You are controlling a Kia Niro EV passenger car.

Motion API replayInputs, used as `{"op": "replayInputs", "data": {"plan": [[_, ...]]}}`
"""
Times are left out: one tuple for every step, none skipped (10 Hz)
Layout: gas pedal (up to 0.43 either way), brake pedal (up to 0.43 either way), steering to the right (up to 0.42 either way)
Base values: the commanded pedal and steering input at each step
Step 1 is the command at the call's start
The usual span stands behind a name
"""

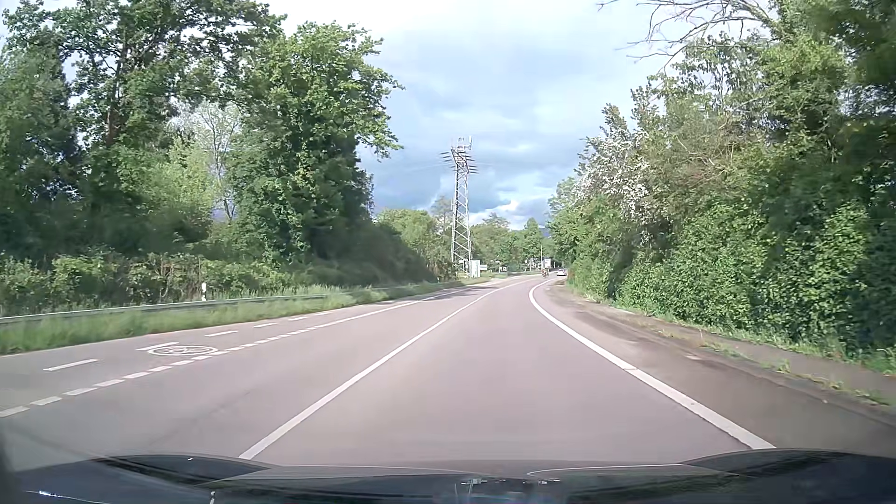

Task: Follow the waypoints while adhering to traffic rules and regulations

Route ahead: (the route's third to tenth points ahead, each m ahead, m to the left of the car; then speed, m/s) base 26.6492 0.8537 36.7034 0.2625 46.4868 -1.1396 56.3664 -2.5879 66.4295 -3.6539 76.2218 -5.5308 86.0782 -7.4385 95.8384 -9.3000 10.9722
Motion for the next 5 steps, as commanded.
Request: {"op": "replayInputs", "data": {"plan": [[0.15, 0.0, 0.016], [0.138, 0.0, 0.017], [0.138, 0.0, 0.018], [0.138, 0.0, 0.02], [0.138, 0.0, 0.02]]}}
